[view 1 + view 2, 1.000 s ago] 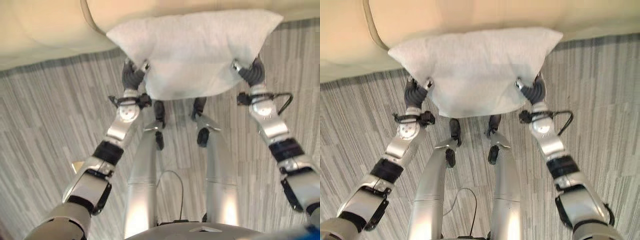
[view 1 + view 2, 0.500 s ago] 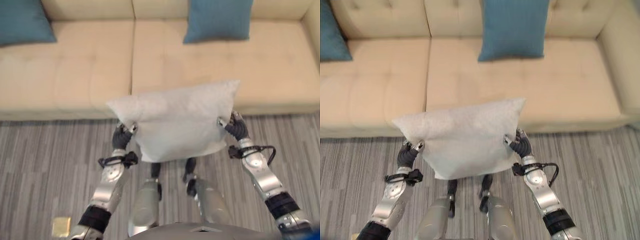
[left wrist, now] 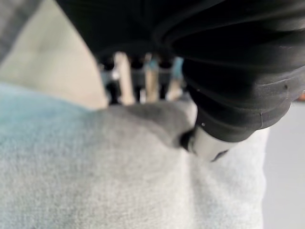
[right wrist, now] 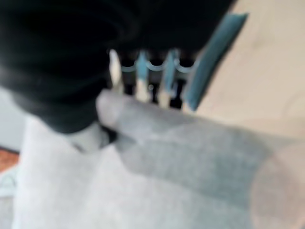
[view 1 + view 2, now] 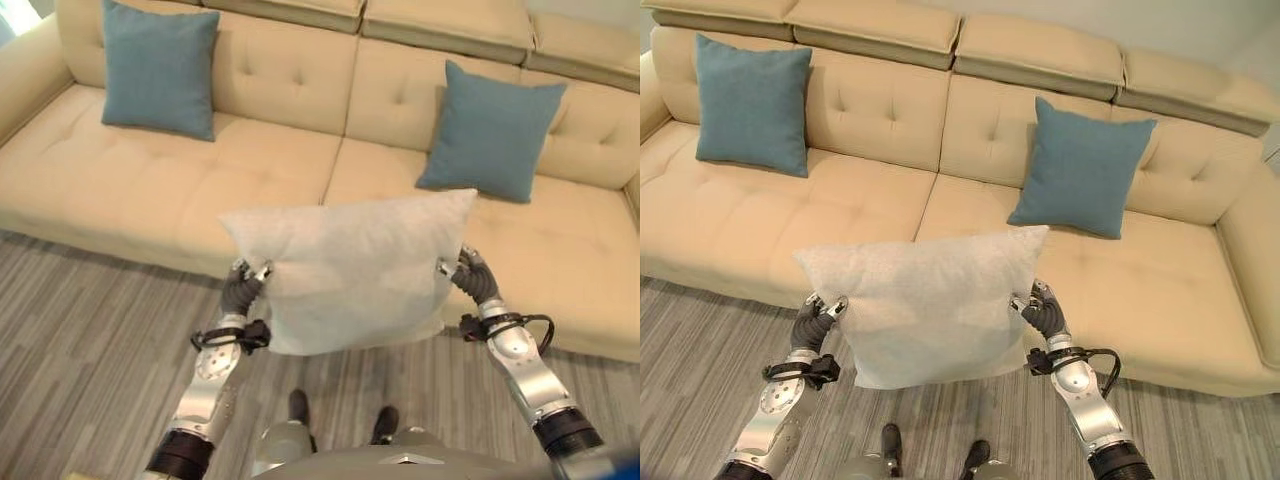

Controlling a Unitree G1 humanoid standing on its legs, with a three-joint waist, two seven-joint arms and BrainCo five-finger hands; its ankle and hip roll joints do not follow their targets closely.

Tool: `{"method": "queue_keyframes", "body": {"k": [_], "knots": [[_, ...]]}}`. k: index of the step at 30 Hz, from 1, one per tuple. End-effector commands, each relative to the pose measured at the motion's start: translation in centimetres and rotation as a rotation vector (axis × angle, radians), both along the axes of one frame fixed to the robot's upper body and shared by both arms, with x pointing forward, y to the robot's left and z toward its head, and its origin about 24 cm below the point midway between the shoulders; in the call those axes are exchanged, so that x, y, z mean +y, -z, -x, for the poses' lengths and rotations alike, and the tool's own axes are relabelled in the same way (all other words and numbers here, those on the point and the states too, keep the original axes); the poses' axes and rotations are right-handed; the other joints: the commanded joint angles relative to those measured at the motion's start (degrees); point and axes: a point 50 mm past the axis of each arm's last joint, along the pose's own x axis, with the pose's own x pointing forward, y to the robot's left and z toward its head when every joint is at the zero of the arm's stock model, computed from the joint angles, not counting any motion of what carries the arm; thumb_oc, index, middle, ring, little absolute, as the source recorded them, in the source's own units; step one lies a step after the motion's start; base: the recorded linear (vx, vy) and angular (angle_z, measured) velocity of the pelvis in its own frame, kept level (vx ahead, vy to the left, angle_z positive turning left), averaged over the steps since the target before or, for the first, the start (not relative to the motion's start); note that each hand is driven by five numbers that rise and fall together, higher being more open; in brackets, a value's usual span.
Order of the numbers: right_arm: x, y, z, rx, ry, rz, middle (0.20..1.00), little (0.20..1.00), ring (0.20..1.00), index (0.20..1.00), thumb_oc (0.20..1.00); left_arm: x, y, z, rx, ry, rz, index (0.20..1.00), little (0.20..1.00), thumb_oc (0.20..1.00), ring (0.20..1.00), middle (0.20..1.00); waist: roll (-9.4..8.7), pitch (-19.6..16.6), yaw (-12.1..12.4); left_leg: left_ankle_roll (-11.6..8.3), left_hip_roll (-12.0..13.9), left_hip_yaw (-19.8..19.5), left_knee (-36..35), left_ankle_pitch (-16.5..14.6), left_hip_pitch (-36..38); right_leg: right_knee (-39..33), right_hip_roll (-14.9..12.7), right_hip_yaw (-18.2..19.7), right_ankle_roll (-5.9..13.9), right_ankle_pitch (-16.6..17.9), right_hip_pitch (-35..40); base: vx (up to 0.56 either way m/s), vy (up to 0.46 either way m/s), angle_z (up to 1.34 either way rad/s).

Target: Pick up all the scattered cushions and arrange them neatly on the sofa.

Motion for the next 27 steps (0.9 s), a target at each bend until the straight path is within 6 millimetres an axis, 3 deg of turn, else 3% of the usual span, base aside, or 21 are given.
{"method": "queue_keyframes", "body": {"k": [1, 3, 4, 7, 9, 11, 13, 15, 19, 21, 22, 27], "knots": [[1.4, -2.7, -1.5, -0.15, -0.064, -0.015, 0.2, 0.2, 0.2, 0.2, 0.2, -1.3, -3.5, -1.6, -0.191, 0.109, -0.046, 0.2, 0.2, 0.2, 0.2, 0.2, 0.28, -1.29, 0.36, -3.02, 0.5, -3.9, -0.8, 0.95, -1.37, 5.82, 1.1, 7.8, 5.04, -1.17, -0.49, 0.1, 0.134, -0.07], [1.5, -2.9, -1.6, -0.154, -0.073, -0.013, 0.2, 0.2, 0.2, 0.2, 0.2, -1.5, -3.5, -1.7, -0.194, 0.128, -0.049, 0.2, 0.2, 0.2, 0.2, 0.2, 0.2, -1.04, -1.29, -2.7, -0.31, -6.13, -1.68, 1.03, -0.8, 5.48, 6.09, 16.86, 4.04, -2.39, -3.4, 0.09, 0.093, 0.29], [1.4, -3.0, -1.6, -0.158, -0.076, -0.012, 0.2, 0.2, 0.2, 0.2, 0.2, -1.6, -3.6, -1.8, -0.199, 0.134, -0.048, 0.2, 0.2, 0.2, 0.2, 0.2, 0.14, -1.03, -1.72, -2.65, -0.78, -6.74, -1.91, 1.05, -0.75, 4.39, 7.47, 19.0, 3.67, -2.07, -4.66, 0.08, 0.085, 0.55], [1.5, -3.4, -1.7, -0.169, -0.093, -0.011, 0.2, 0.2, 0.2, 0.2, 0.2, -1.7, -3.8, -2.0, -0.2, 0.137, -0.051, 0.2, 0.2, 0.2, 0.2, 0.2, -0.06, -0.81, -2.12, -2.29, -1.71, -7.84, -1.85, 0.5, 0.32, 2.99, 9.05, 19.19, 2.83, -1.13, -5.95, 0.12, 0.028, 0.44], [1.3, -3.2, -1.5, -0.161, -0.099, 0.003, 0.2, 0.2, 0.2, 0.2, 0.2, -1.8, -3.6, -2.1, -0.195, 0.133, -0.031, 0.2, 0.2, 0.2, 0.2, 0.2, -0.02, -0.52, -2.81, -2.2, -2.47, -9.76, -1.31, 0.18, 1.01, 3.52, 10.55, 21.59, 2.24, -1.35, -6.53, 0.19, 0.002, 0.43], [1.0, -2.9, -1.2, -0.148, -0.089, 0.003, 0.2, 0.2, 0.2, 0.2, 0.2, -2.1, -3.5, -2.0, -0.195, 0.142, -0.029, 0.2, 0.2, 0.2, 0.2, 0.2, -0.22, -0.54, -3.01, -2.39, -2.89, -10.55, 0.12, -1.09, 1.15, 2.39, 10.12, 21.84, 2.0, -1.0, -5.35, 0.17, -0.059, 0.63], [0.1, -2.7, -0.9, -0.138, -0.067, 0.001, 0.2, 0.2, 0.2, 0.2, 0.2, -2.5, -3.2, -1.9, -0.185, 0.155, 0.003, 0.2, 0.2, 0.2, 0.2, 0.2, -0.79, -0.51, -3.62, -4.33, -2.71, -10.92, 5.84, -3.23, -0.09, 0.24, 9.81, 20.21, 1.26, -0.82, -3.17, 0.16, -0.117, 0.75], [-0.5, -3.1, -0.7, -0.152, -0.05, -0.008, 0.2, 0.2, 0.2, 0.2, 0.2, -2.8, -3.2, -1.9, -0.182, 0.163, 0.023, 0.2, 0.2, 0.2, 0.2, 0.2, -1.59, 0.48, -3.4, -6.25, -2.26, -10.88, 14.98, -2.2, -3.96, -0.64, 9.2, 17.63, 0.43, -1.19, -0.57, 0.16, -0.114, 0.93], [-0.7, -3.1, -0.5, -0.149, -0.037, -0.02, 0.2, 0.2, 0.2, 0.2, 0.2, -2.6, -3.0, -1.8, -0.172, 0.152, 0.024, 0.2, 0.2, 0.2, 0.2, 0.2, -1.81, -0.08, -3.1, -5.05, -0.77, -9.97, 9.79, -1.81, -5.82, -1.67, 8.71, 16.96, 0.72, -2.15, 1.09, 0.14, -0.012, 0.45], [-0.7, -3.1, -0.6, -0.153, -0.026, -0.025, 0.2, 0.2, 0.2, 0.2, 0.2, -2.7, -3.1, -2.0, -0.174, 0.148, 0.01, 0.2, 0.2, 0.2, 0.2, 0.2, -1.64, -0.43, -2.57, -5.64, 1.14, -7.84, 5.89, 3.48, -9.32, -2.01, 8.89, 17.45, 0.7, -3.39, 2.68, 0.31, 0.078, 0.1], [-0.6, -3.1, -0.7, -0.156, -0.025, -0.03, 0.2, 0.2, 0.2, 0.2, 0.2, -2.6, -3.2, -2.1, -0.176, 0.143, 0.011, 0.2, 0.2, 0.2, 0.2, 0.2, -1.61, -0.39, -2.34, -5.79, 1.17, -7.56, 6.53, 3.79, -9.97, -1.74, 8.82, 17.86, 0.7, -3.82, 3.05, 0.36, 0.144, 0.03], [0.5, -3.0, -1.0, -0.153, -0.054, -0.033, 0.2, 0.2, 0.2, 0.2, 0.2, -2.4, -2.8, -1.6, -0.164, 0.132, 0.025, 0.2, 0.2, 0.2, 0.2, 0.2, -0.48, -1.39, -1.49, -2.93, -1.36, -7.92, 4.57, 0.81, -5.71, 5.01, 6.51, 19.77, 2.79, -4.85, 2.68, 0.26, 0.217, -0.46]]}}
